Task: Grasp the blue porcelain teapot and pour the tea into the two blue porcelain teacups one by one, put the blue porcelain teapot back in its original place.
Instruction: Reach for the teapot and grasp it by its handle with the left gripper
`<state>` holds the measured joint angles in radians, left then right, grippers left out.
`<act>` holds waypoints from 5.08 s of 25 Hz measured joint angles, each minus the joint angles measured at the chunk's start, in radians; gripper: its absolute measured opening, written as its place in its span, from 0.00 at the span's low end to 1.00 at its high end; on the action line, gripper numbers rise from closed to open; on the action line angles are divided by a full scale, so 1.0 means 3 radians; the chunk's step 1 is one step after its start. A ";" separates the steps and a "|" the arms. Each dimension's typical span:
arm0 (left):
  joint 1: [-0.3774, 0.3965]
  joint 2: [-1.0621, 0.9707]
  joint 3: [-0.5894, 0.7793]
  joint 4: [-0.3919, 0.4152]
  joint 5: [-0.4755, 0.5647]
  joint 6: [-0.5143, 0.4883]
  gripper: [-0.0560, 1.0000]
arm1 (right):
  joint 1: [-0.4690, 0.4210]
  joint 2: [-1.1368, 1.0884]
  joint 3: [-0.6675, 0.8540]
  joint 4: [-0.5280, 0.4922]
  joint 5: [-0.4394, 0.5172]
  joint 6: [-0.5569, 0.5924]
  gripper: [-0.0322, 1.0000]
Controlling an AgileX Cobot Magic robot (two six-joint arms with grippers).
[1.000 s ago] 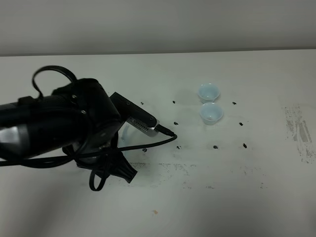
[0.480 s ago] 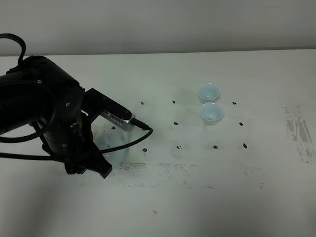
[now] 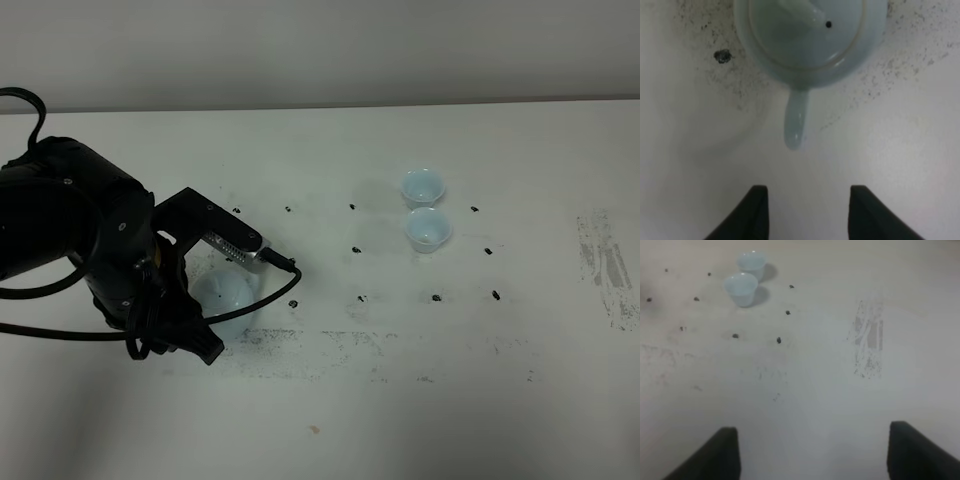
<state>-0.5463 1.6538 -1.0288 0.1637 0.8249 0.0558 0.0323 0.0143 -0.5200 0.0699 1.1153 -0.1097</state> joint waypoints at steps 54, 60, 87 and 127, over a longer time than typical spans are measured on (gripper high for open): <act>0.0066 0.0624 0.0004 0.0070 -0.0629 0.0240 0.39 | 0.0000 0.0000 0.0000 0.0000 0.0000 0.0000 0.60; 0.0066 0.0624 0.0004 0.0070 -0.0666 0.0240 0.39 | 0.0000 0.0000 0.0000 0.0000 0.0000 0.0000 0.60; 0.0066 0.0624 0.0004 0.0073 -0.0570 0.0163 0.39 | 0.0000 0.0000 0.0000 0.0000 0.0000 0.0000 0.60; 0.0102 0.0739 -0.0086 0.0104 -0.0431 0.0071 0.39 | 0.0000 0.0000 0.0000 0.0000 0.0000 0.0000 0.60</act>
<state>-0.5157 1.8755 -1.0547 0.1950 0.6956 0.0772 0.0323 0.0143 -0.5200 0.0699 1.1153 -0.1097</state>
